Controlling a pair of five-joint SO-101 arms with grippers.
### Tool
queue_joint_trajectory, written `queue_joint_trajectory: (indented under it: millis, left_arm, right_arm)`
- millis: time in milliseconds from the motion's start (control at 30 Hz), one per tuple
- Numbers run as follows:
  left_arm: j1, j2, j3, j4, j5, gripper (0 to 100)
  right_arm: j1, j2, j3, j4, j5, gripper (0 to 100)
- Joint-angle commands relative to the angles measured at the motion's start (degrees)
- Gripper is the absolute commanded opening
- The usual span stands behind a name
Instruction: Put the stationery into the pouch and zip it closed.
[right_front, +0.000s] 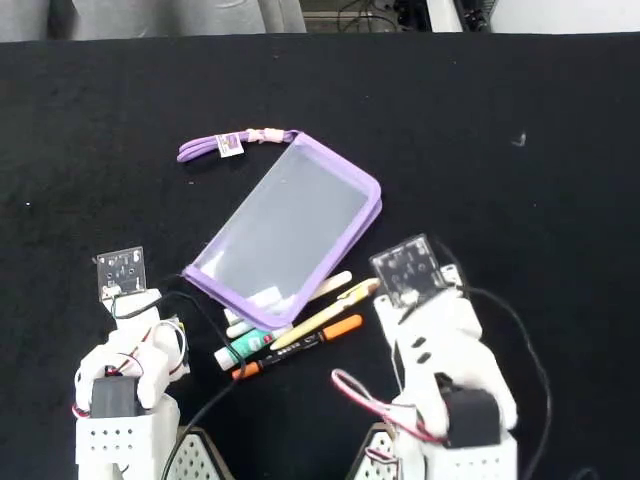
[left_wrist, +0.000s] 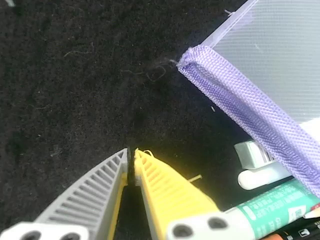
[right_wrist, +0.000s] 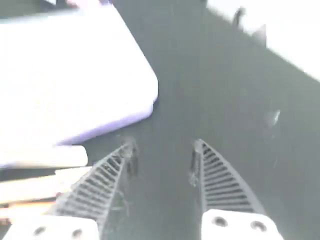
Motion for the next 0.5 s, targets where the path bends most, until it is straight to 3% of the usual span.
queue_joint_trajectory:
  millis: [0, 467]
  left_arm:
    - [-0.31, 0.18, 1.36, 0.18, 0.35, 3]
    - [-0.31, 0.18, 1.36, 0.18, 0.35, 3]
  right_arm:
    - [-4.4, 9.01, -11.03, -0.7, -1.76, 19.8]
    - [-14.77, 67.03, -49.8, -7.3, -1.76, 19.8]
